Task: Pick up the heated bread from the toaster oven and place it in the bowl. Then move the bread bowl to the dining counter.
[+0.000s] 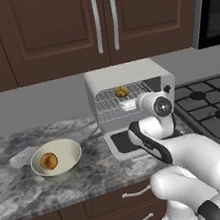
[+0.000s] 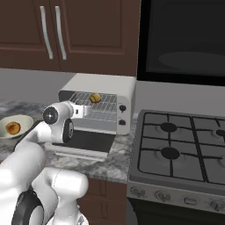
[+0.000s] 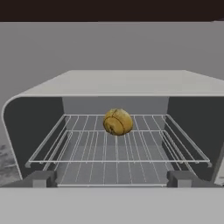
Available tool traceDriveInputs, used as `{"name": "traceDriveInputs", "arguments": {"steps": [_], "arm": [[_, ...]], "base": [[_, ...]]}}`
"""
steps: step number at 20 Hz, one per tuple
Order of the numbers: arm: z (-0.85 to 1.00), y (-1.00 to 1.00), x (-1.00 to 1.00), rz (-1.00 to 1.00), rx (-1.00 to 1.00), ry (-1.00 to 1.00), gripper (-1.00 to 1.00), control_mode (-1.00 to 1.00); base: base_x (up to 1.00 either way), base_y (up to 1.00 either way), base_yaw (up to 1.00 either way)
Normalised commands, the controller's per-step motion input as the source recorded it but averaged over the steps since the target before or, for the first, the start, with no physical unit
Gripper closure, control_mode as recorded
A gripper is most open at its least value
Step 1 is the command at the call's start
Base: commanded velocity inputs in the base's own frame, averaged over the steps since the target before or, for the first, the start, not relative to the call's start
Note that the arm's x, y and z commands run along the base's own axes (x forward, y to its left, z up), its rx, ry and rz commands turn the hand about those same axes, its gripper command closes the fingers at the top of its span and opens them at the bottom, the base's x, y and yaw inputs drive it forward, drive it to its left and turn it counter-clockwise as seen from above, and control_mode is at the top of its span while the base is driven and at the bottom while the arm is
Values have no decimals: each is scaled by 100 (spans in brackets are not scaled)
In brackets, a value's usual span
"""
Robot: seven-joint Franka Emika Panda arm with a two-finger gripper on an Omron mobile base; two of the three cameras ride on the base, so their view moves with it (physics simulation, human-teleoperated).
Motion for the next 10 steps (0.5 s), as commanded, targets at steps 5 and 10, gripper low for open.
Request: {"name": "traceDriveInputs", "arguments": {"steps": [5,10], "arm": [[-5,0,21,0,0,6,-100,-100],[-2,0,29,0,0,15,-100,-100]], "base": [[0,0,0],[0,0,0]]}}
